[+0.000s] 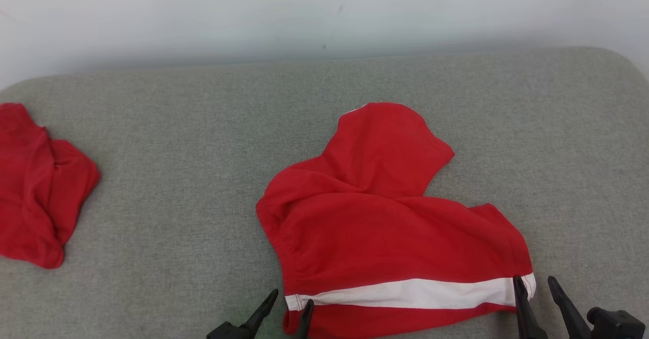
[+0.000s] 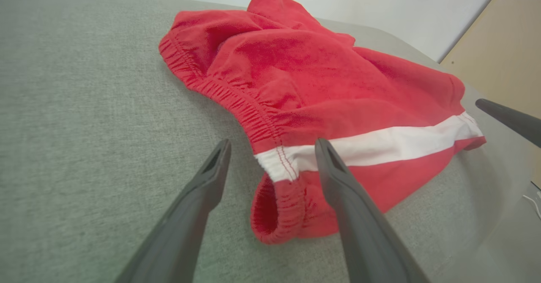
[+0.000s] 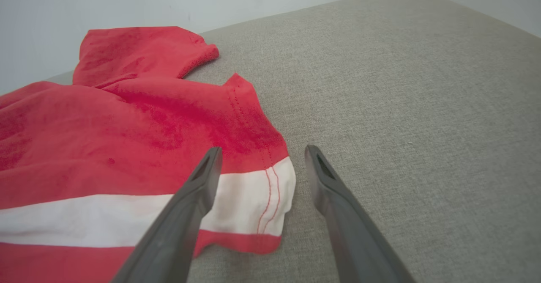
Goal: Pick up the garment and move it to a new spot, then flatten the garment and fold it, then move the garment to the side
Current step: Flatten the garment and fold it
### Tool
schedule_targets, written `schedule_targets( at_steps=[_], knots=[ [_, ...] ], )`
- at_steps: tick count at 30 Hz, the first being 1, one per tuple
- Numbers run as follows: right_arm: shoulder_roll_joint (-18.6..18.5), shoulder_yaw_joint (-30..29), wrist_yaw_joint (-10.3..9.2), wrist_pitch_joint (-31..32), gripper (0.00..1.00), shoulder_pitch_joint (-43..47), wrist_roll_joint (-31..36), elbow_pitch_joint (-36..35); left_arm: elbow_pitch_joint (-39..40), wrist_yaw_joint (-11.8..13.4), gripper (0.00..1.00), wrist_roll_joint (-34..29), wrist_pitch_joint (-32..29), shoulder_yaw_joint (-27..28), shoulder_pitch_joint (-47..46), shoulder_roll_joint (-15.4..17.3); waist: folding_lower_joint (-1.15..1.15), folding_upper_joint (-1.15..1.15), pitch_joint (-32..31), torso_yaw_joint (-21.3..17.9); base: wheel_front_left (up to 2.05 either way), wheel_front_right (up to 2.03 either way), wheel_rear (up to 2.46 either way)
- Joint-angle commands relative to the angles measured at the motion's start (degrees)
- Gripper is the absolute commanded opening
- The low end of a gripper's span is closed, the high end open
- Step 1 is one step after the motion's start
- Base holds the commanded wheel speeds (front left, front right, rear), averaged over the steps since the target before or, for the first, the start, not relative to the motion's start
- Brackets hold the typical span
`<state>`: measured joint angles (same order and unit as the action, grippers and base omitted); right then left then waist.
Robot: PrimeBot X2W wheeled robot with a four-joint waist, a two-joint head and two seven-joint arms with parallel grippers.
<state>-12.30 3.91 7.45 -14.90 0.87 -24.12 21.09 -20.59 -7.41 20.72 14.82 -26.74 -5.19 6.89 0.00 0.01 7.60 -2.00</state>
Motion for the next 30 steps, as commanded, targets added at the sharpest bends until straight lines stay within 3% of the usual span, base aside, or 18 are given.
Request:
schedule_targets(
  at_steps=[1,8,30],
  knots=[
    [-0.4,0.3,0.08,-0.2,1.0,-0.7,0.0,0.6,-0.9,0.0,1.0,0.8,0.3,-0.5,-1.0,0.3,0.0,-0.01,0.6,-0.5,0.0,0.0,0.0],
    [-0.3,1.7,0.08,-0.3,1.0,-2.2,-0.8,3.6,-3.9,0.0,1.0,4.8,0.4,-3.2,-3.2,0.7,0.0,-0.01,1.3,-0.7,0.0,0.0,0.0],
    [0.0,2.6,0.08,-0.4,1.0,-3.4,-0.8,6.5,-0.7,-0.1,1.0,3.5,0.4,-7.9,-2.0,1.3,0.0,-0.01,1.5,0.0,0.0,0.0,0.0]
  ],
)
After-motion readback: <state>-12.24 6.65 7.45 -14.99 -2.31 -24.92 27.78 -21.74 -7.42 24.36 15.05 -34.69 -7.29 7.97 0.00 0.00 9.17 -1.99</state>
